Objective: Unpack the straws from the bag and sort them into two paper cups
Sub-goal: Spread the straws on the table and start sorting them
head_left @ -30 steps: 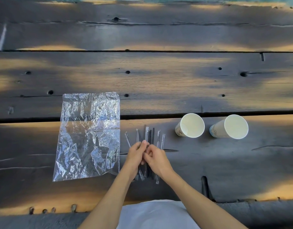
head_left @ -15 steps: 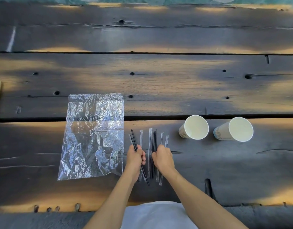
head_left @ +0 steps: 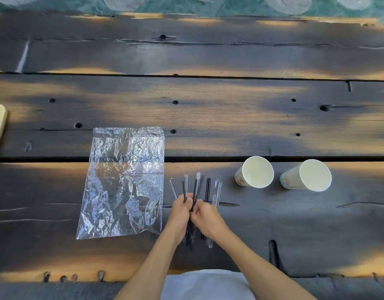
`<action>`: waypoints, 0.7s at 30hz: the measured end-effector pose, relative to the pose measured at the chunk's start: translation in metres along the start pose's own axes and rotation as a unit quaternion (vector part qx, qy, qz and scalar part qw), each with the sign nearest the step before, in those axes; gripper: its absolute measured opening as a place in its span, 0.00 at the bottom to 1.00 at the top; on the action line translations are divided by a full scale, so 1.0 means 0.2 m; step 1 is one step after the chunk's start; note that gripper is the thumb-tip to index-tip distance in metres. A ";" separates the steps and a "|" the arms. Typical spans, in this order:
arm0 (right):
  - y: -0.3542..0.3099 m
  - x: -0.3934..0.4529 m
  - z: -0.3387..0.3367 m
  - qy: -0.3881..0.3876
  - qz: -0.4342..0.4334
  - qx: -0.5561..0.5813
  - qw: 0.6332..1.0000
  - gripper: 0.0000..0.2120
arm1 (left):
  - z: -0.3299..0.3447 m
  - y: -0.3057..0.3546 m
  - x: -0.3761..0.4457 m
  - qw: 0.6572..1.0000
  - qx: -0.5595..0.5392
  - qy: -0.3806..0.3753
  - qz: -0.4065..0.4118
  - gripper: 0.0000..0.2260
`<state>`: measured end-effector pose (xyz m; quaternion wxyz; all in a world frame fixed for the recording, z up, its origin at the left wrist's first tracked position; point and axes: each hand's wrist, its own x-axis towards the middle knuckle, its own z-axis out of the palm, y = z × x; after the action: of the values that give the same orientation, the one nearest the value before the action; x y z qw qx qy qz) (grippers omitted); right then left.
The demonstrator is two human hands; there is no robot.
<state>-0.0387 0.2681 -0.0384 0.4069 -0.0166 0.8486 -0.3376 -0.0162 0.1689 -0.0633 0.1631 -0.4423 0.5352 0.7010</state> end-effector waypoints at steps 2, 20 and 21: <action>0.02 0.00 -0.01 0.011 -0.001 0.027 1.000 0.09 | -0.01 0.00 -0.01 0.999 0.039 -0.006 0.010 0.09; 0.02 0.05 -0.03 0.118 0.119 -0.150 0.974 0.09 | -0.04 0.02 0.00 0.999 -0.022 0.038 -0.001 0.08; 0.02 0.06 -0.03 0.119 0.120 -0.150 0.974 0.09 | -0.04 0.02 0.00 0.999 -0.022 0.037 -0.002 0.08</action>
<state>-0.0496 0.2713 -0.0456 0.3335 0.0652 0.9276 -0.1551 -0.0157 0.1603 -0.0605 0.1345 -0.4728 0.5244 0.6952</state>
